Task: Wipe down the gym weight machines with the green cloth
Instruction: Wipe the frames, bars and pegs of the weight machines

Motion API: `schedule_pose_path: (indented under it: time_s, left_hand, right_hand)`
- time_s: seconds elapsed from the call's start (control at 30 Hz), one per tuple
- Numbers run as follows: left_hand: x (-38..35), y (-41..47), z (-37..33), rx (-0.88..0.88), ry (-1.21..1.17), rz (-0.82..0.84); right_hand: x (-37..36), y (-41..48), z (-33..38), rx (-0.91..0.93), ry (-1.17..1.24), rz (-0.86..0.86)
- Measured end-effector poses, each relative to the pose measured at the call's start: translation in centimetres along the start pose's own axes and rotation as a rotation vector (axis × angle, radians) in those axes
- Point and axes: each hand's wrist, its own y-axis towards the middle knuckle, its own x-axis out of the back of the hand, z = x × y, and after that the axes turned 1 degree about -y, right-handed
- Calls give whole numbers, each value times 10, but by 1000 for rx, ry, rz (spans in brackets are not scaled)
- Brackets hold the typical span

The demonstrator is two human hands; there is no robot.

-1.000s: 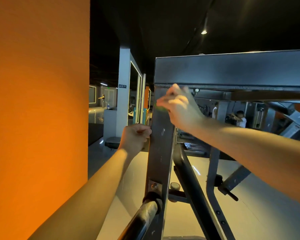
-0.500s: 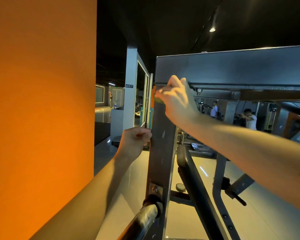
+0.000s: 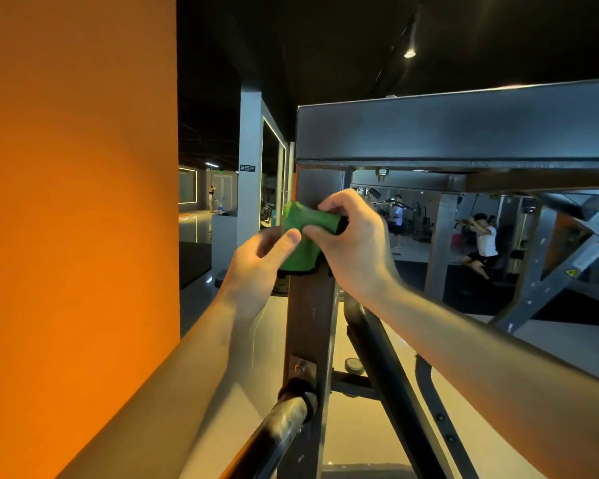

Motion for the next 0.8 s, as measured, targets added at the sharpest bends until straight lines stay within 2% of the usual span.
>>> schedule_pose_path:
  time_s: [0.07,0.13,0.23,0.33,0.4,0.47,0.57,0.63,0.8]
  left_hand:
    - [-8,-4,-8,-36,37,19]
    - [-13,-2,-9,-74,54,-68]
    - [-9,3,-6,-111,105,-242]
    - [-7,21,-10,-206,281,-440]
    - [-16,42,-17,-331,411,-524]
    - [-29,62,-17,-457,526,-504]
    - [-44,71,-8,-509,778,-486]
    - [-52,61,1,-547,850,-475]
    - [-60,24,26,-598,966,-381]
  right_hand:
    - [-2,-1,2,-3,58,26]
    - [1,-4,-3,59,159,128]
    - [19,-7,-14,27,313,274]
    - [31,-12,-34,-41,189,139]
    - [33,-14,-46,-201,157,106]
    - [27,-19,-56,-358,207,212]
    - [12,-25,-71,-415,300,295]
    - [8,-28,-72,-460,430,320]
    - [3,-27,-86,-397,486,323]
